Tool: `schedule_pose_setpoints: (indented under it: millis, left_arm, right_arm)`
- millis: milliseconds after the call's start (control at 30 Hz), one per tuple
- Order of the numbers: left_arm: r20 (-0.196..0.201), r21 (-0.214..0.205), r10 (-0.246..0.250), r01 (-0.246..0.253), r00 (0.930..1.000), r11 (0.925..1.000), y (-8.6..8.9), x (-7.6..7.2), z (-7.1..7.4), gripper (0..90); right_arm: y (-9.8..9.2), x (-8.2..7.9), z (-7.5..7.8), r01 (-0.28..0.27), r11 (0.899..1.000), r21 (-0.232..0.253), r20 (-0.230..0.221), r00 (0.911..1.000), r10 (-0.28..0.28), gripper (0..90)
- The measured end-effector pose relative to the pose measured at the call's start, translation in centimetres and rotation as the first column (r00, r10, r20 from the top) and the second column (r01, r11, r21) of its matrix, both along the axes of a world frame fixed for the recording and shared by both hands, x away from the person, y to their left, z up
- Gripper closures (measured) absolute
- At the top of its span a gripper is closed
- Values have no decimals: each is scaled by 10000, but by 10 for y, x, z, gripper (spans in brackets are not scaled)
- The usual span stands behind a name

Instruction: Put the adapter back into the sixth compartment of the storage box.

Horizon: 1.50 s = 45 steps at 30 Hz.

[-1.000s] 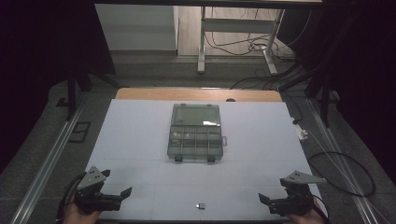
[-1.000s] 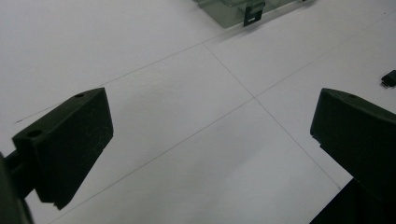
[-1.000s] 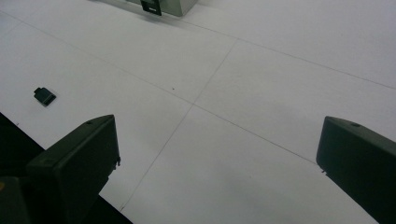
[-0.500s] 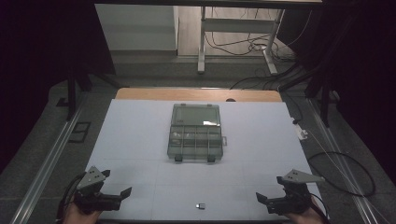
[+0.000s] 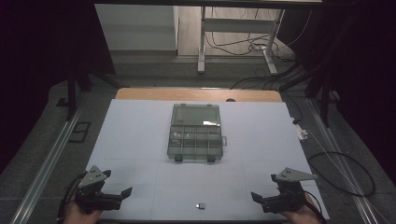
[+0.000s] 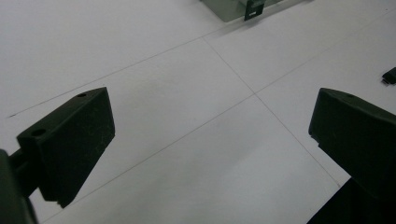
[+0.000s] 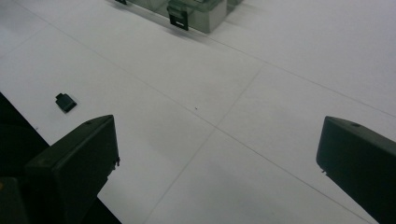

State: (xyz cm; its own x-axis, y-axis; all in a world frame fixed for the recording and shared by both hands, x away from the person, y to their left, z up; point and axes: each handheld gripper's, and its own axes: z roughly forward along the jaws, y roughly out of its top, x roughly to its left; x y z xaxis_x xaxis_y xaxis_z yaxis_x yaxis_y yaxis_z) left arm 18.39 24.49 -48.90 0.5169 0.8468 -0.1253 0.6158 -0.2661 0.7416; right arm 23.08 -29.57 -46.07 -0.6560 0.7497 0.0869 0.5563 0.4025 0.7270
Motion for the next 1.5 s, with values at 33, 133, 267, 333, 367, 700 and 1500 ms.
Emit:
schedule_pose_setpoints:
  millis: [33,133,267,333,367,700,1500]
  left_arm:
    - [-6,-5,1,-1,10000,10000,0,0,0,10]
    - [-29,6,-12,12,10000,10000,-1,0,0,11]
    - [-62,9,-6,6,10000,10000,0,1,0,12]
    - [-78,-6,13,-13,10000,10000,0,1,0,13]
    - [-78,-6,13,-13,10000,10000,0,1,0,14]
    - [-101,-51,24,-25,9999,10000,0,1,0,16]
    - [-109,-72,6,-7,9999,10000,1,1,0,19]
  right_arm:
    - [1,1,0,-83,10000,-19,34,10000,83,0]
    - [5,3,0,-325,9993,-161,107,9994,326,0]
    - [11,7,-1,-481,9987,-151,40,9988,481,0]
    - [14,9,-1,-548,9984,-150,-12,9985,548,0]
    - [14,9,-1,-548,9984,-150,-12,9985,548,0]
    - [31,21,-4,-986,9951,-114,-324,9946,982,0]
    - [73,29,-11,-1989,9796,-279,-733,9778,1964,0]
